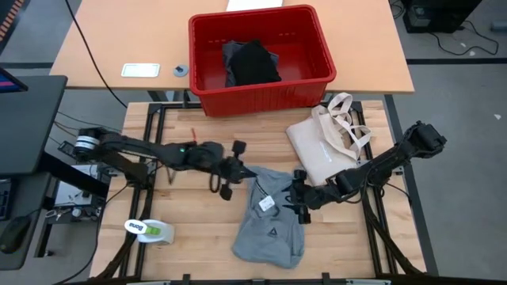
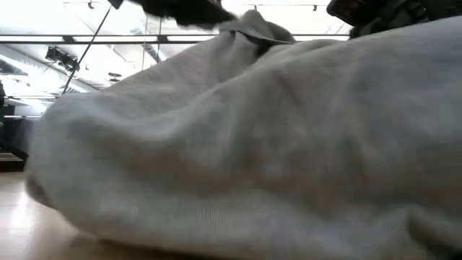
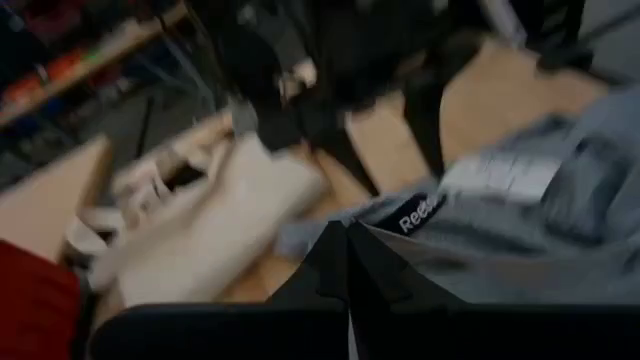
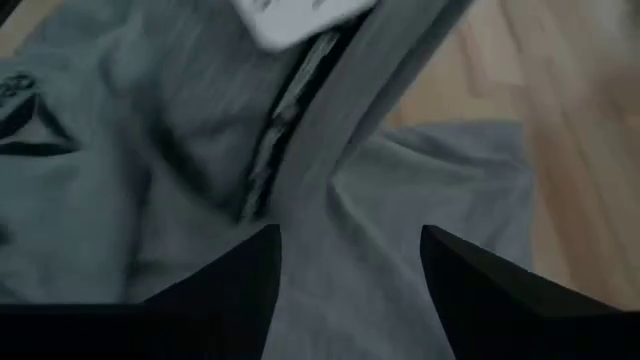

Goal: Fold Laundry from Bin
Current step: Fold the gray shirt

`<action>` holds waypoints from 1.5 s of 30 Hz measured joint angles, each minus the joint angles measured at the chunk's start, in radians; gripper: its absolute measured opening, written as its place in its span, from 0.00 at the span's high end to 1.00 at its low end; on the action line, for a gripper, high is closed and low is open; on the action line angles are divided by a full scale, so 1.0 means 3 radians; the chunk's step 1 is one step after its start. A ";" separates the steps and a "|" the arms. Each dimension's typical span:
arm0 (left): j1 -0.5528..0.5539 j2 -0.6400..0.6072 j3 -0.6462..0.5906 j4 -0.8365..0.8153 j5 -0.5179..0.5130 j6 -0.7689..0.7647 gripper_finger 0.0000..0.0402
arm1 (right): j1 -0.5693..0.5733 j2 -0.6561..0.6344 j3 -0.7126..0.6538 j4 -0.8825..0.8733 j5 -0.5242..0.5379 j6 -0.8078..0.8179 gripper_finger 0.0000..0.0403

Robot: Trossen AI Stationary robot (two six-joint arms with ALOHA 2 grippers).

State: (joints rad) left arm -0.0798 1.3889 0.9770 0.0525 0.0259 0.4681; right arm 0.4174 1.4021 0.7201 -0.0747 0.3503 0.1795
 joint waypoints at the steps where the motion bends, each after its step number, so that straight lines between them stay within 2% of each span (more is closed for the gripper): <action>1: -0.0018 -0.0073 -0.0001 0.0011 -0.0039 -0.0010 1.00 | -0.0031 0.0000 0.0010 0.0015 -0.0124 -0.0042 0.37; 5: -0.0132 -0.0321 -0.0001 0.0123 -0.0502 0.0055 1.00 | -0.0170 0.0000 0.0028 0.0197 -0.0876 -0.0274 0.34; 10: -0.0268 -0.0431 0.0000 0.0659 -0.0796 0.0354 1.00 | -0.0275 0.0000 0.0028 0.0618 -0.1367 -0.0327 0.34; 12: -0.0326 -0.0430 0.0000 0.0932 -0.0899 0.0519 0.99 | -0.0285 0.0000 0.0036 0.0753 -0.1367 -0.0440 0.35; 15: -0.0454 -0.0430 0.0000 0.1374 -0.1045 0.1007 0.98 | -0.0288 -0.0041 0.0038 0.0633 -0.1106 -0.0484 0.35; 20: -0.0599 -0.0433 0.0002 0.2281 -0.1751 0.1769 0.98 | -0.0248 -0.0085 0.0161 0.0792 -0.1160 -0.0618 0.36; 22: -0.0530 -0.0431 0.0002 0.2524 -0.1884 0.1872 0.98 | -0.0183 -0.0086 0.0255 0.0952 -0.1172 -0.0717 0.37; 25: -0.0370 -0.0429 0.0043 0.2793 -0.1902 0.1865 0.98 | -0.0106 0.0016 0.0432 0.1098 -0.1211 -0.0912 0.38; 28: -0.0219 -0.0429 0.0225 0.2845 -0.1849 0.1606 0.98 | -0.0140 0.0284 0.0630 0.1114 -0.1288 -0.1015 0.40; 32: -0.0107 -0.0427 0.0490 0.2775 -0.1672 0.1223 0.98 | -0.0230 0.0768 0.0931 0.1153 -0.0958 -0.1151 0.41; 38: -0.0202 -0.0426 0.0855 0.2546 -0.1594 0.0998 0.98 | -0.0431 0.1471 0.1392 0.1232 -0.0095 -0.1335 0.42; 42: -0.0327 -0.0414 0.1040 0.2500 -0.1549 0.0998 0.98 | -0.0644 0.1828 0.1621 0.1239 0.0025 -0.1371 0.42; 43: -0.0353 -0.0414 0.1091 0.2494 -0.1536 0.1008 0.98 | -0.0700 0.1879 0.1641 0.1263 0.0145 -0.1371 0.42; 45: -0.0435 -0.0420 0.1185 0.2482 -0.1531 0.1049 0.98 | -0.0817 0.1927 0.1631 0.1227 0.0600 -0.1371 0.42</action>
State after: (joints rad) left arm -0.2104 1.2630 1.3326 0.7972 -0.4335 0.7827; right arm 0.1724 1.9802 1.2094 0.2935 0.5302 -0.2318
